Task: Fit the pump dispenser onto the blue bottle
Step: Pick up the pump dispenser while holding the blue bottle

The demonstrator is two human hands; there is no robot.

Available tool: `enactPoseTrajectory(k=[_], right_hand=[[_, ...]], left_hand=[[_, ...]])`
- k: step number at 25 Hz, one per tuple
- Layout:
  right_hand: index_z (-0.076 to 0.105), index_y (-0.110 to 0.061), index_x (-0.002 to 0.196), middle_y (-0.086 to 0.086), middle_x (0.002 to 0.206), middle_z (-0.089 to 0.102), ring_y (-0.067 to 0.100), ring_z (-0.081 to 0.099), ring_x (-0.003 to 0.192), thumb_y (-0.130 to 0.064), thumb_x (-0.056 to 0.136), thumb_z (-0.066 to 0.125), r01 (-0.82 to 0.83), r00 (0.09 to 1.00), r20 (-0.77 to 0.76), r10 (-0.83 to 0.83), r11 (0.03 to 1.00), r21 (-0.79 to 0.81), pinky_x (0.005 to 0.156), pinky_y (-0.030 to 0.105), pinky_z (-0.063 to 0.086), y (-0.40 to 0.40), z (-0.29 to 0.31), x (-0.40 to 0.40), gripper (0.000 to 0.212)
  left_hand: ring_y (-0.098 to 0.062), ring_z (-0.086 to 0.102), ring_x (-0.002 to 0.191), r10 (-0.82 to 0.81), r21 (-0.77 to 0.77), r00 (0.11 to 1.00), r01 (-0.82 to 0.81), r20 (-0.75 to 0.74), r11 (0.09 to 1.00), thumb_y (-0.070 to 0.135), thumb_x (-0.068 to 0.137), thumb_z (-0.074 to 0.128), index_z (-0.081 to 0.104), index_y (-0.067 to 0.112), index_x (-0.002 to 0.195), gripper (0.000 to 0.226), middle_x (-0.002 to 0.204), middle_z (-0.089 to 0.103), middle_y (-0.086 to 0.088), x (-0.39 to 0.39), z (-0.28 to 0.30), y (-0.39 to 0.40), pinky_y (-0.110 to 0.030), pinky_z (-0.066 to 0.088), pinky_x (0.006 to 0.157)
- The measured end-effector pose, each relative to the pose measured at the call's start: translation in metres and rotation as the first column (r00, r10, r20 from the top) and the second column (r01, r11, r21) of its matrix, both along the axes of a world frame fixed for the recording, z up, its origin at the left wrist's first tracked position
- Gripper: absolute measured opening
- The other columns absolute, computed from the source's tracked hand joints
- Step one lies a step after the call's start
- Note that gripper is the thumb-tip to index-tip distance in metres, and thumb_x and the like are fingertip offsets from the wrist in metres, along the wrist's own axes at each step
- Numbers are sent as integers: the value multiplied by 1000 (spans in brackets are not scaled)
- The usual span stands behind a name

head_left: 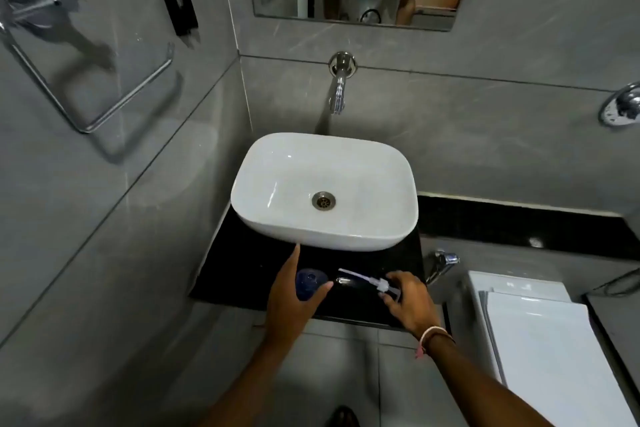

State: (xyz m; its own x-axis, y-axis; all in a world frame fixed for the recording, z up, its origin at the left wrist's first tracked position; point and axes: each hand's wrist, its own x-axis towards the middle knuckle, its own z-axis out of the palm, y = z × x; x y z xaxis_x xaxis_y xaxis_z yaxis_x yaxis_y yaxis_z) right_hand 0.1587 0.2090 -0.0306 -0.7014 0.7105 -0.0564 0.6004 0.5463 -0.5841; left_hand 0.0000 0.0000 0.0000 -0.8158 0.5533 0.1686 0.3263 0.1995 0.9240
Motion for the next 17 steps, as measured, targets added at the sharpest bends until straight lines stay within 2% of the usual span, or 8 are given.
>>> enactPoseTrajectory(k=[2,5,9,11,14,17], right_hand=[[68,-12,122,10,120,71,29,66,114,-20,82,84,6,998,59,-2,998,-63,99,45,57,5,-5,-1,44],[70,-16,116,8,109,73,27,66,105,-21,84,82,-2,995,98,7,999,-50,90,46,59,10,-17,-3,34],[72,-19,108,5,96,73,24,69,89,-23,88,78,22,1000,-10,-23,999,-47,78,44,62,3,-18,0,21],[74,-18,103,1,92,74,21,70,86,-19,84,82,6,992,-127,-12,999,-47,76,35,62,-3,-7,-1,20],[74,-18,95,-1,91,75,10,71,85,-8,76,87,-35,923,-385,18,999,-37,76,9,52,-8,29,-9,24],[74,-17,92,-7,92,75,5,71,88,-15,76,84,-145,849,-510,137,989,24,80,6,50,-11,76,-22,19]], left_hand=[[-6,49,133,18,-20,994,-16,108,1000,42,69,86,44,25,146,89,146,53,5,3,-9,4,4,36,99],[-17,60,124,106,-55,985,-99,138,994,34,66,91,60,15,133,76,133,65,-3,7,-25,8,3,41,93],[-15,65,116,155,-63,977,-147,147,987,42,63,91,67,14,125,73,123,69,1,7,-24,10,3,43,88],[-14,64,118,178,-84,974,-167,140,982,46,63,89,66,16,127,75,126,69,0,9,-24,11,0,44,90],[-18,58,127,192,-125,975,-178,113,976,47,67,87,61,19,134,77,138,64,-2,13,-26,11,-19,45,102],[-24,57,129,193,-152,980,-184,50,971,47,67,87,58,21,137,79,141,62,-2,14,-30,11,-39,44,112]])
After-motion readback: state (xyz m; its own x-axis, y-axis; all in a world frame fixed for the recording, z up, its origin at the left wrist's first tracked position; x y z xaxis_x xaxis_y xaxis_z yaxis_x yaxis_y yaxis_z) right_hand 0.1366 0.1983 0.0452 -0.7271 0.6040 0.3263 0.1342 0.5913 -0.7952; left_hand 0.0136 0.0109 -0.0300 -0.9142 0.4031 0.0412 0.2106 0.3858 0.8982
